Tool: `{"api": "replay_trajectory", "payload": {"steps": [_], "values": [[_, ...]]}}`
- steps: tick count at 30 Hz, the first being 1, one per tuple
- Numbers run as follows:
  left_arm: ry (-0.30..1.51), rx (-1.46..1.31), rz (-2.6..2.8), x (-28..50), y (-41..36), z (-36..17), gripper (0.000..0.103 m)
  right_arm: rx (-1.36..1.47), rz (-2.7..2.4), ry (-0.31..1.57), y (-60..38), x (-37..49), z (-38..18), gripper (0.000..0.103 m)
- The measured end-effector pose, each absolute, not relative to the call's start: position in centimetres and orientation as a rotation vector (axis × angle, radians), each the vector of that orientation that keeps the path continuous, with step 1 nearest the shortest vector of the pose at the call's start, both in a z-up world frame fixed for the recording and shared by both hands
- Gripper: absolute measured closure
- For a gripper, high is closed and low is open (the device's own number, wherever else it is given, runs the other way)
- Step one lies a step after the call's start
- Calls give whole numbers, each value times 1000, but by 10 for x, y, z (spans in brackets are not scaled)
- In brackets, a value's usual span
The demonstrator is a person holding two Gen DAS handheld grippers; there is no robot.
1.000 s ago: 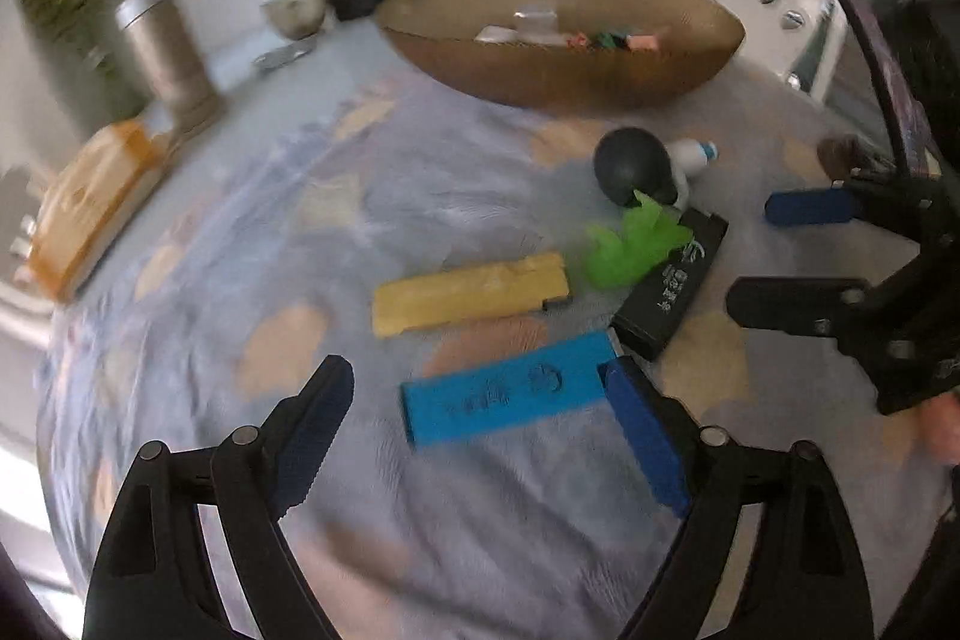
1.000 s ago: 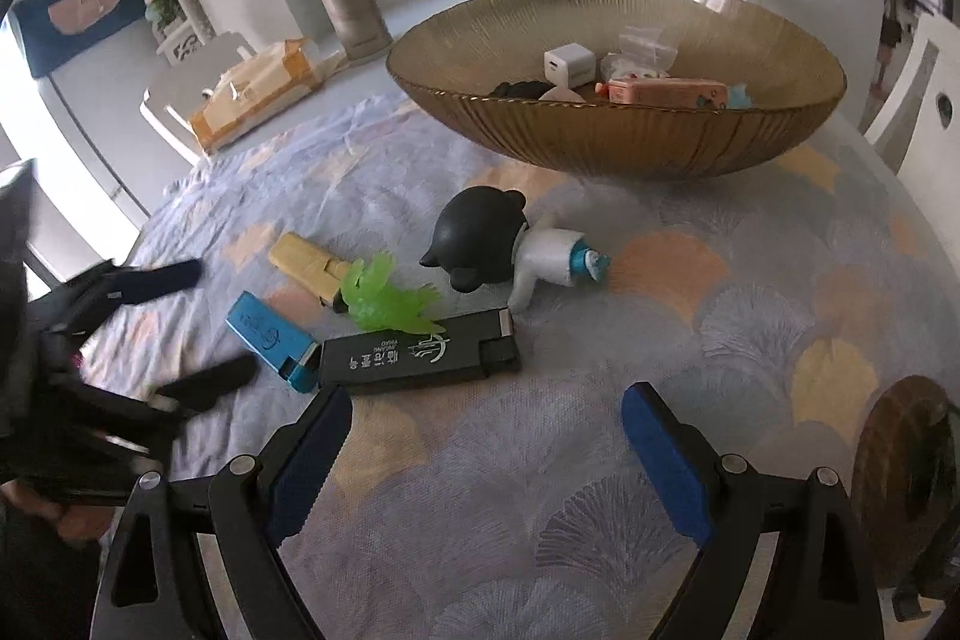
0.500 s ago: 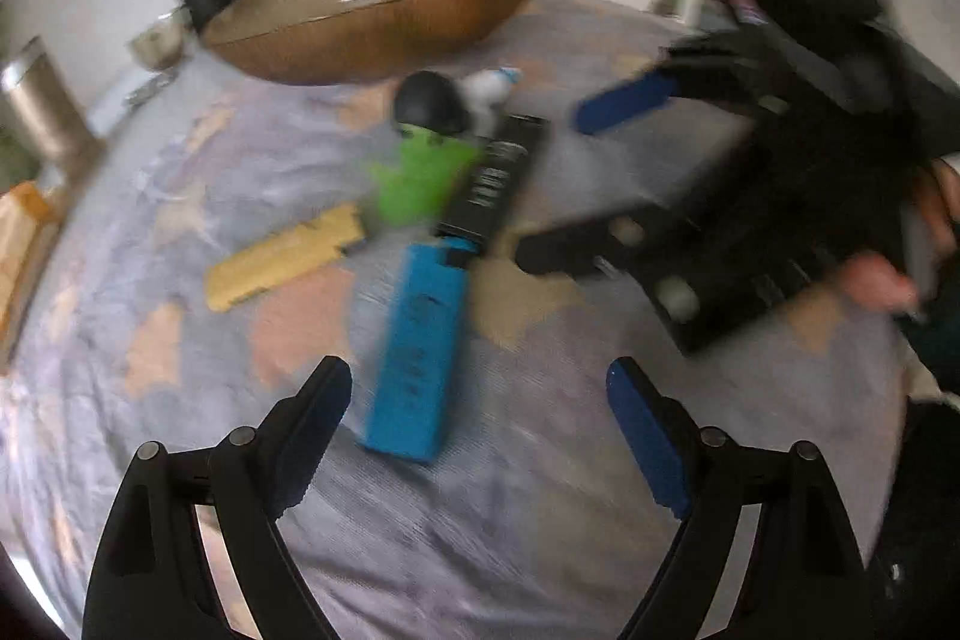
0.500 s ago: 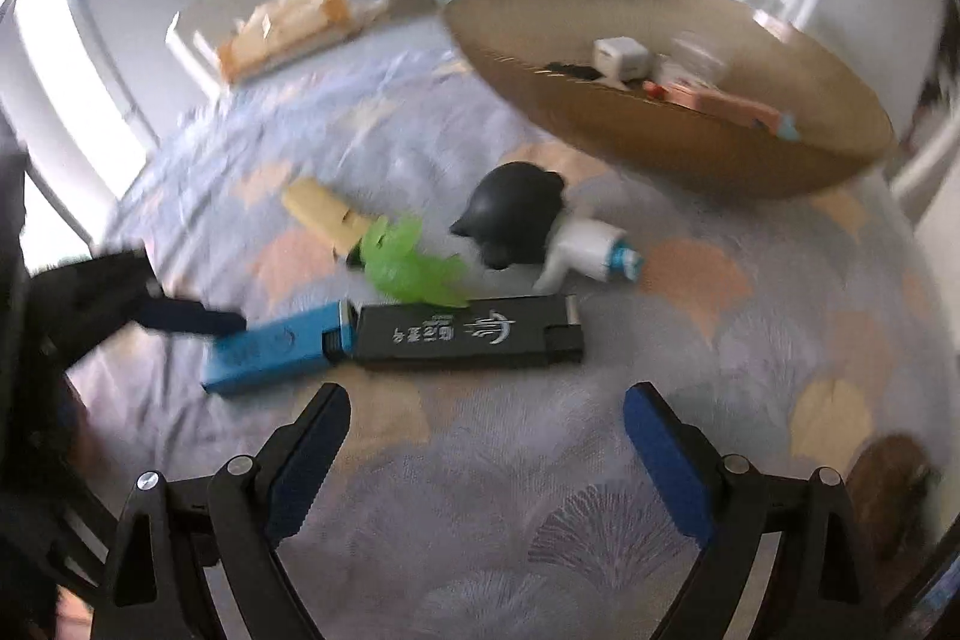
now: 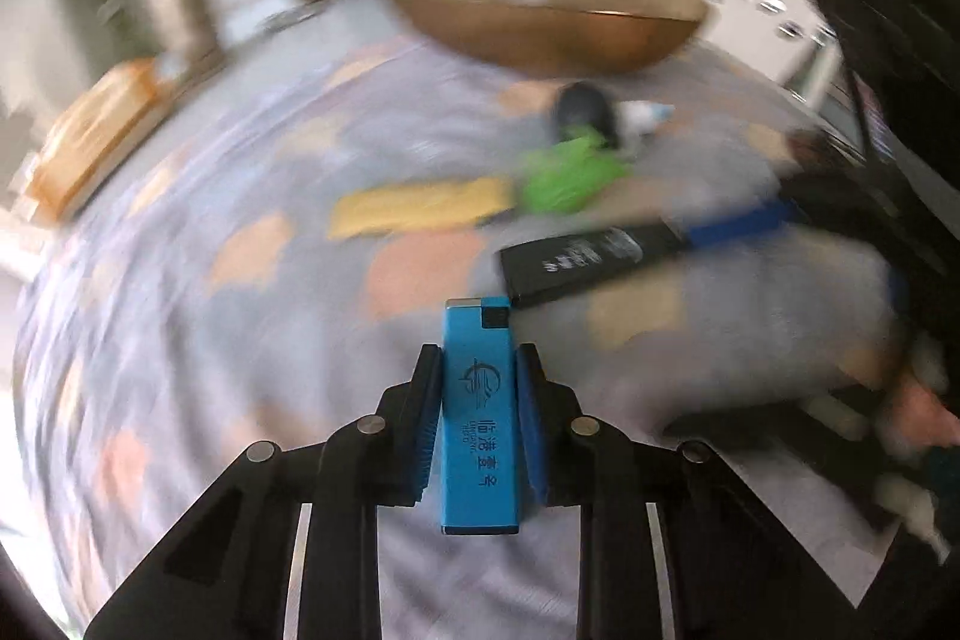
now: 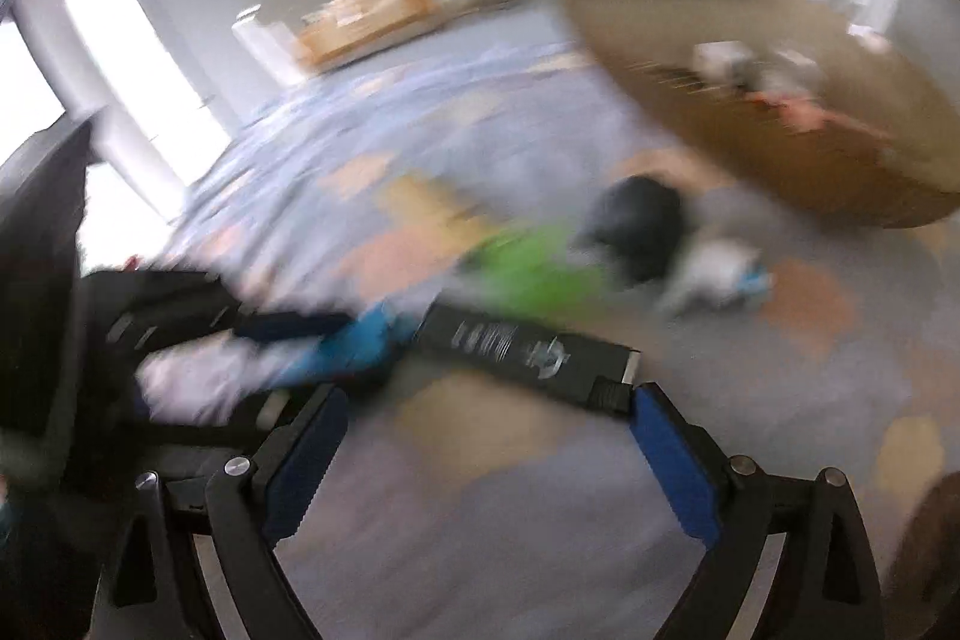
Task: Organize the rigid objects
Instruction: 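Grasp the blue lighter with the left tool while the right tool approaches the black lighter, then close the right tool on the black lighter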
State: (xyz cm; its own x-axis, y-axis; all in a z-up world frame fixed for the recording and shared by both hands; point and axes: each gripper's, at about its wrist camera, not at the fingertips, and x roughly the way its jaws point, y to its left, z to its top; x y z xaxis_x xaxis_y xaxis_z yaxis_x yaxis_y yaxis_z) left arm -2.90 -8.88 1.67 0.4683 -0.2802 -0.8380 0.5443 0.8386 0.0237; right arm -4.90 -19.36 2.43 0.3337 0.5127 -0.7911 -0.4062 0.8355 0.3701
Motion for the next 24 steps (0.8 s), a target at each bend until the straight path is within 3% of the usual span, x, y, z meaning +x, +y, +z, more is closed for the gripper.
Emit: {"api": "replay_trajectory", "payload": {"steps": [8, 10, 12, 15, 17, 19, 21, 24], "values": [[937, 125, -440, -34, -36, 14, 81, 49, 463, 1073, -194, -64, 25, 13], [927, 150, -437, -37, -41, 13, 73, 5, 419, 1087, -183, -56, 23, 17], [922, 193, -449, -44, -46, 12, 60, -67, 377, 1072, -170, -50, 23, 34], [906, 252, -394, -39, -56, 11, 33, -166, 328, 1036, -148, -40, 21, 46], [916, 237, -384, -36, -53, 10, 32, -163, 335, 1017, -142, -38, 21, 61], [926, 220, -390, -34, -51, 10, 32, -154, 332, 1006, -141, -37, 22, 66], [931, 213, -390, -33, -51, 9, 32, -152, 338, 998, -142, -41, 23, 77], [926, 219, -384, -34, -53, 9, 35, -110, 341, 1008, -150, -53, 26, 79]]}}
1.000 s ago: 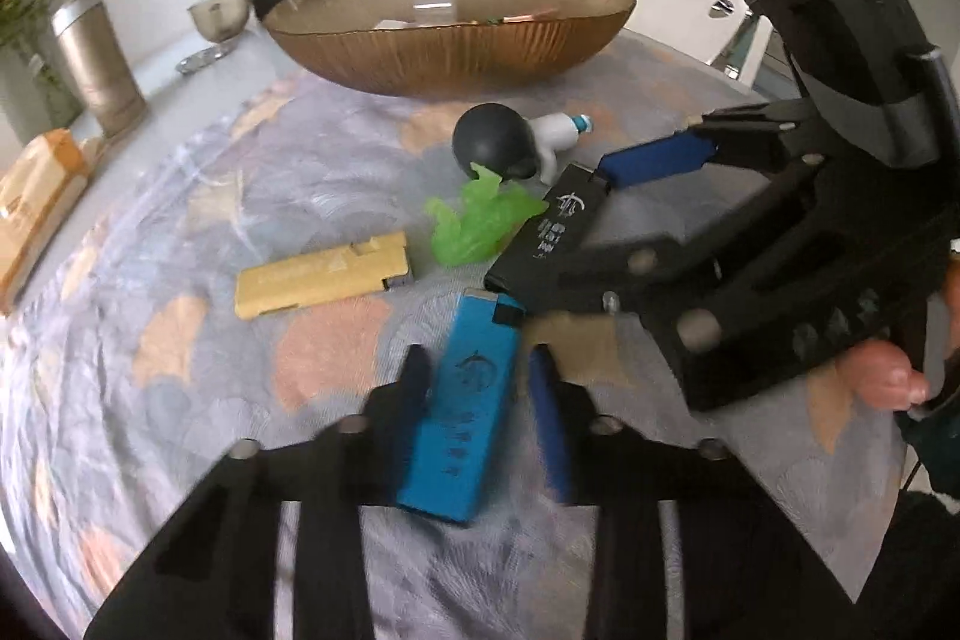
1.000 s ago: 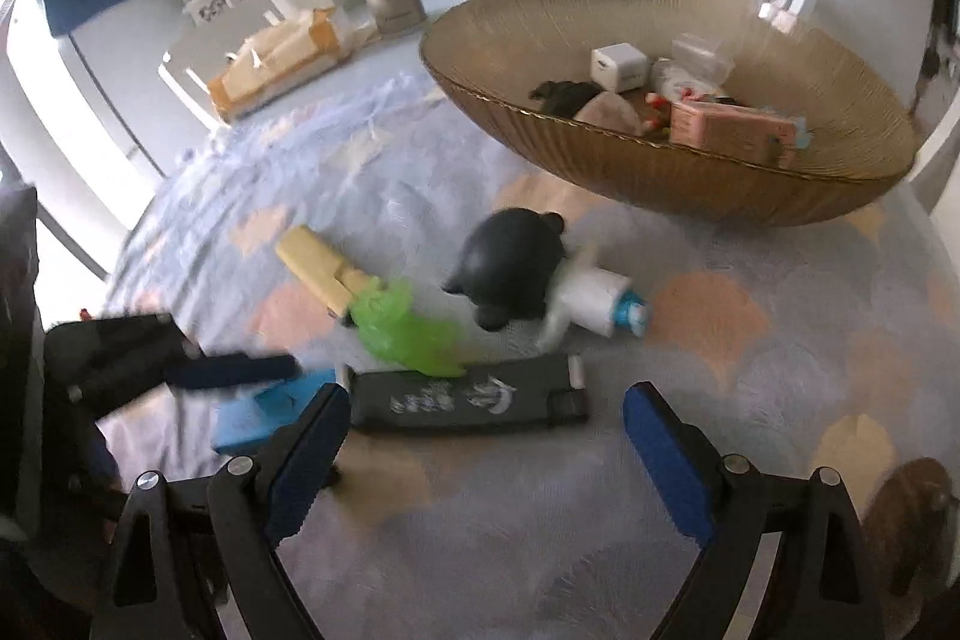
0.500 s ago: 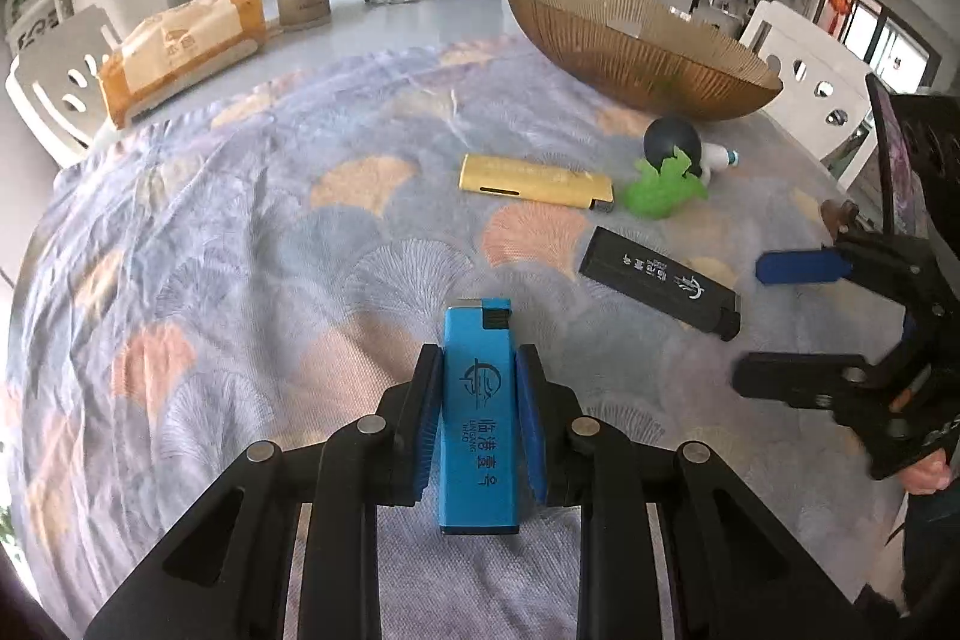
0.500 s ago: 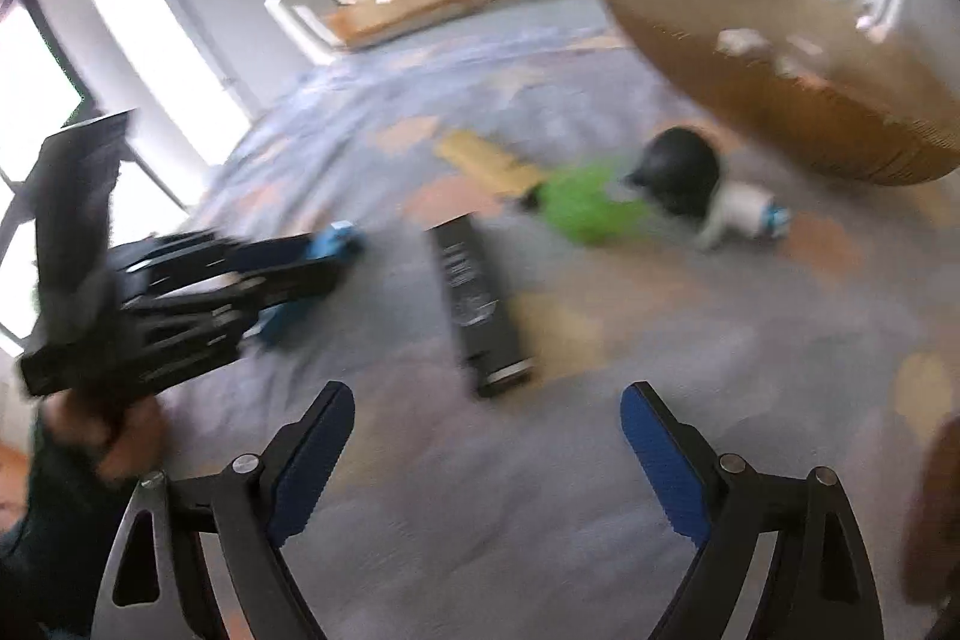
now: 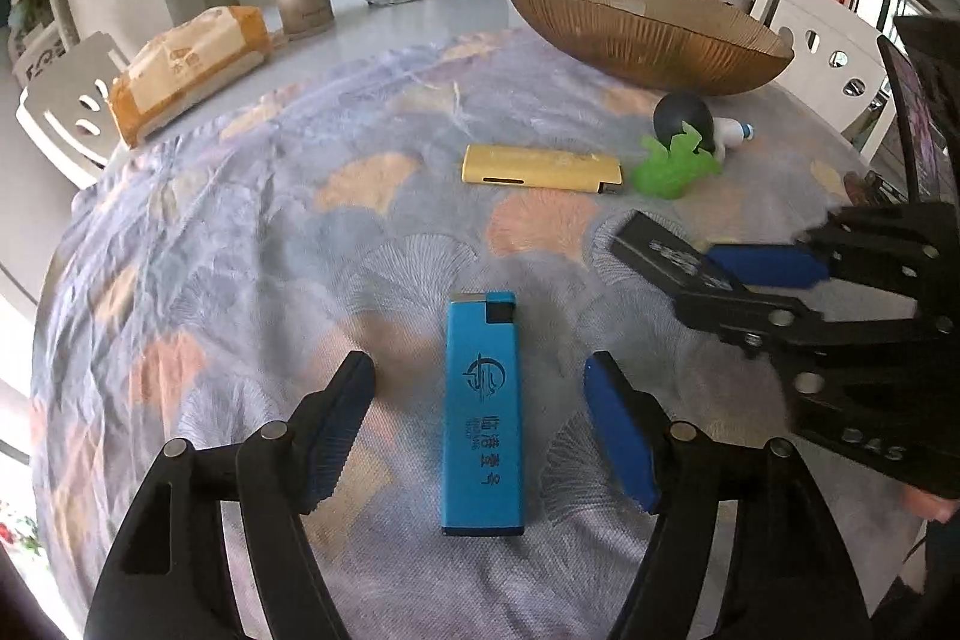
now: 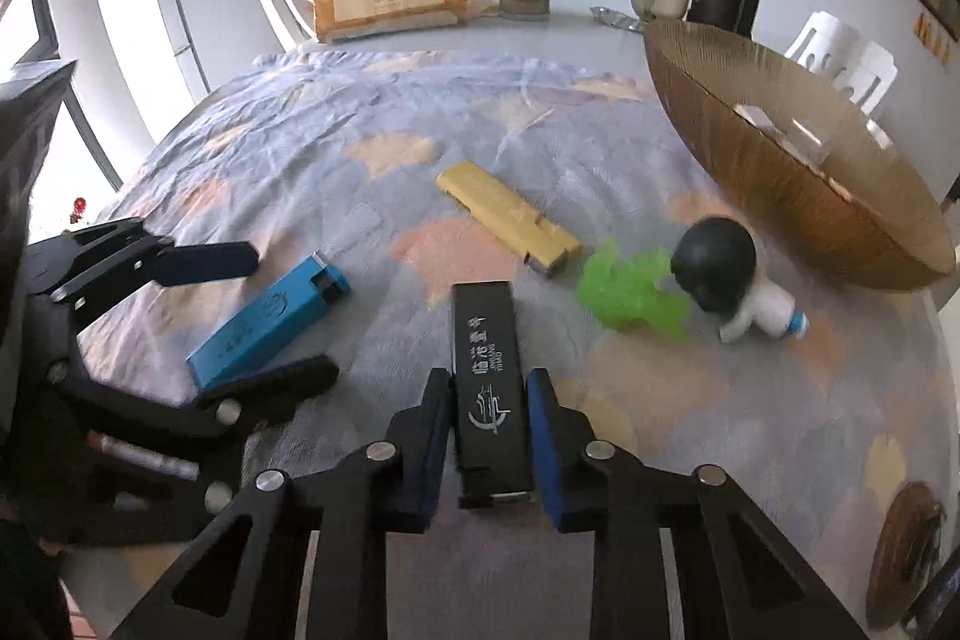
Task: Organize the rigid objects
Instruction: 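Close the right tool on the black lighter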
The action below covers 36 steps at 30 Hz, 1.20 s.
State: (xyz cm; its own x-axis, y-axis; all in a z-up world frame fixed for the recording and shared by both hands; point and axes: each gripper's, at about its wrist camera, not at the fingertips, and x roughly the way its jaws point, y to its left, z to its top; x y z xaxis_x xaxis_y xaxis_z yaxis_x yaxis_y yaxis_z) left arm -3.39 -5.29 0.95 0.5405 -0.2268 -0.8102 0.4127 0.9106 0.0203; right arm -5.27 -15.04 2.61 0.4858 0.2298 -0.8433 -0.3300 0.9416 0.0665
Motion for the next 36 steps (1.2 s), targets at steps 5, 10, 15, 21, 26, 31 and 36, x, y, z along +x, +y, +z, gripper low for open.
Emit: {"api": "replay_trajectory", "payload": {"steps": [5, 10, 15, 21, 26, 31, 36], "values": [[914, 218, -435, -42, -62, 12, 77, -26, 298, 1014, -178, -62, 26, 79], [870, 130, -416, -45, -59, 22, 81, 31, 285, 1006, -192, -63, 27, 79], [768, 78, -382, -53, -47, 31, 81, 22, 291, 997, -190, -67, 27, 77], [756, 62, -356, -53, -43, 32, 81, 15, 301, 993, -187, -69, 26, 52], [770, 80, -374, -54, -46, 31, 80, -3, 269, 993, -187, -68, 25, 39], [840, 113, -389, -49, -53, 22, 64, 15, 256, 996, -192, -66, 24, 38], [869, 148, -357, -47, -58, 17, 59, -60, 221, 990, -180, -67, 22, 40]]}}
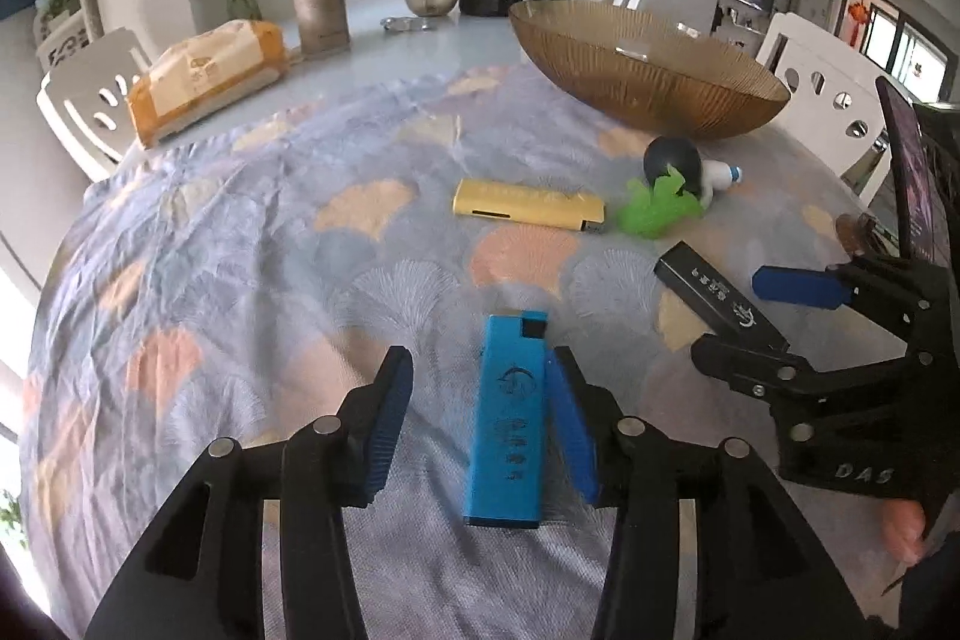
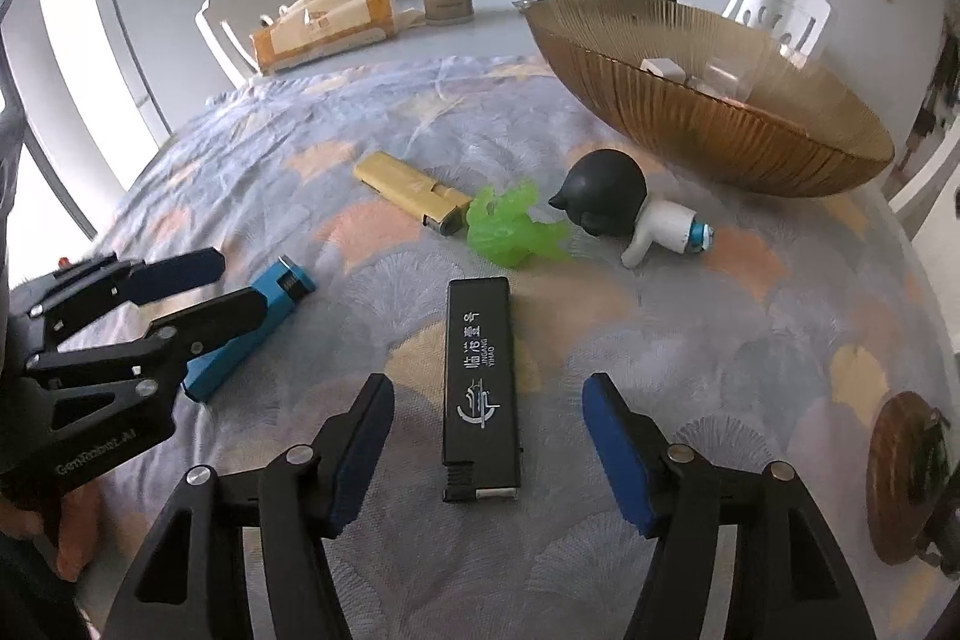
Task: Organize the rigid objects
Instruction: 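Close the right tool on the black lighter, then carry the blue lighter with the left tool while the right tool carries the black lighter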
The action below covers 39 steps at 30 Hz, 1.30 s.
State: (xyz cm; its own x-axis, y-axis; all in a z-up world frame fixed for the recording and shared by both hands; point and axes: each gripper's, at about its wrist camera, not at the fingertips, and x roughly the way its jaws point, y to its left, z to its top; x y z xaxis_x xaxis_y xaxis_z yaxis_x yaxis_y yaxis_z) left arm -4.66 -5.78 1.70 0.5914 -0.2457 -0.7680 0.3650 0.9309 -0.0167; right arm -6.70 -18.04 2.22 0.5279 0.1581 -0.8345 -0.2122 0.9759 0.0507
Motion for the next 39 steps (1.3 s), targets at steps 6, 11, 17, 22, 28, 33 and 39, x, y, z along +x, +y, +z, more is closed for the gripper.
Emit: {"api": "replay_trajectory", "payload": {"steps": [6, 11, 17, 22, 28, 33, 39], "values": [[908, 210, -398, -44, -72, 10, 60, -109, 240, 971, -171, -70, 23, 64], [888, 249, -412, -62, -88, 14, 82, -184, 292, 955, -156, -93, 27, 79], [805, 17, -539, -88, -71, 50, 82, 35, 449, 935, -181, -119, 53, 79], [681, -28, -549, -101, -68, 98, 82, 80, 426, 827, -205, -131, 100, 79], [586, -23, -560, -82, -85, 151, 82, 128, 326, 707, -241, -124, 157, 79], [552, -36, -574, -34, -109, 178, 82, 234, 178, 653, -287, -90, 186, 79], [625, -60, -600, 39, -153, 162, 82, 395, -23, 721, -339, -28, 168, 79]]}}
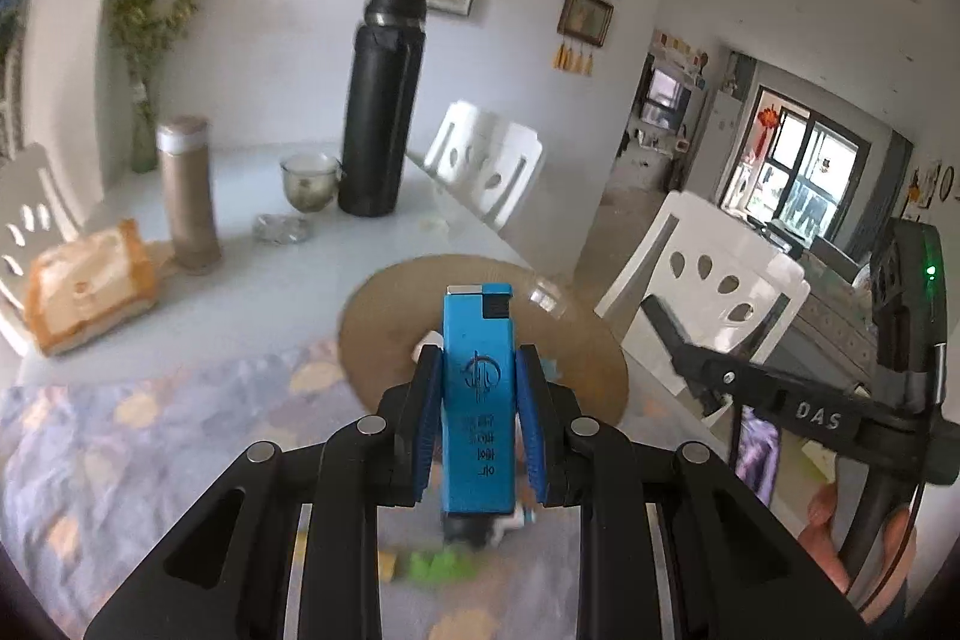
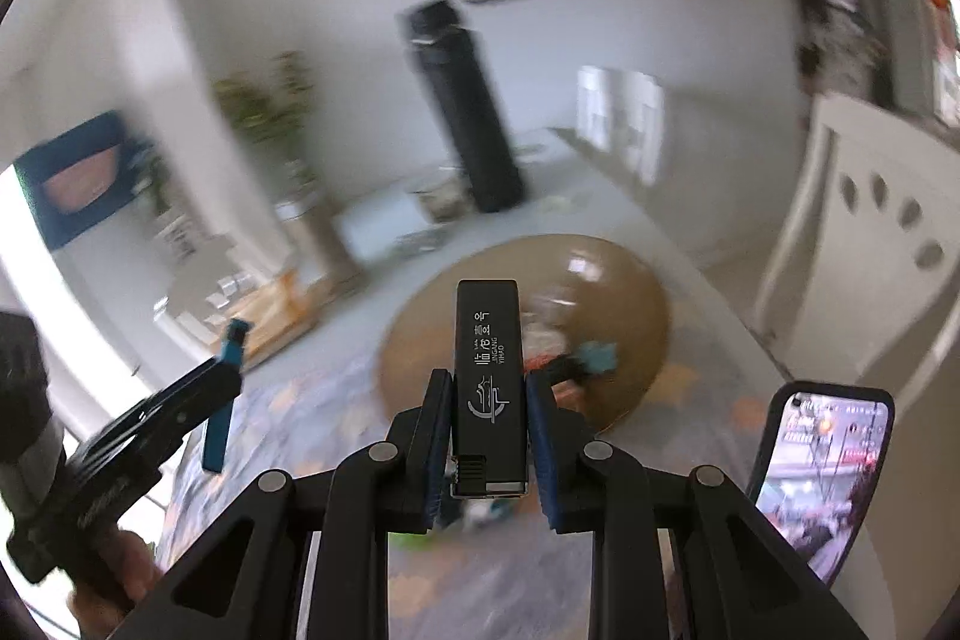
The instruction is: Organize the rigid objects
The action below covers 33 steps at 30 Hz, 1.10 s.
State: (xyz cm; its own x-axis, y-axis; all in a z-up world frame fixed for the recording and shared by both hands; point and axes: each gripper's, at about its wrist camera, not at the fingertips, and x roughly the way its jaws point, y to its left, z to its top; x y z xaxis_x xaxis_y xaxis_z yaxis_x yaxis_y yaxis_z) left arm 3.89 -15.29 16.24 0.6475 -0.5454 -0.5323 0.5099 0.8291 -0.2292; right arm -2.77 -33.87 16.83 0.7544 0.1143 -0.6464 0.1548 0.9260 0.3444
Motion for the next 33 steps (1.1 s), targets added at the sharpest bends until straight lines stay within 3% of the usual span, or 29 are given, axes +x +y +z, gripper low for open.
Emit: {"api": "replay_trajectory", "payload": {"steps": [6, 7, 8, 12, 13, 15, 18, 21, 23, 26, 33], "values": [[696, -33, -598, 76, -190, 125, 78, 386, -106, 786, -349, 16, 141, 79], [686, -23, -590, 77, -192, 125, 67, 370, -102, 769, -347, 22, 142, 79], [672, -13, -579, 77, -193, 125, 63, 360, -92, 767, -346, 23, 143, 75], [635, -6, -548, 68, -174, 132, 25, 302, -74, 738, -337, 18, 149, 41], [618, -16, -549, 61, -165, 134, 21, 274, -75, 715, -333, 9, 152, 39], [588, -24, -528, 46, -145, 140, 21, 234, -62, 698, -323, -7, 155, 36], [587, -42, -474, 21, -113, 143, 21, 217, -23, 698, -305, -27, 153, 22], [593, -61, -414, -7, -85, 143, 20, 175, 33, 679, -273, -58, 151, 19], [598, -41, -340, -30, -68, 137, 17, 154, 77, 686, -254, -72, 146, 13], [591, 22, -215, -62, -48, 113, 2, 121, 141, 711, -221, -88, 126, 6], [659, 54, -151, -83, -30, 50, 1, -80, 113, 750, -175, -101, 59, 6]]}}
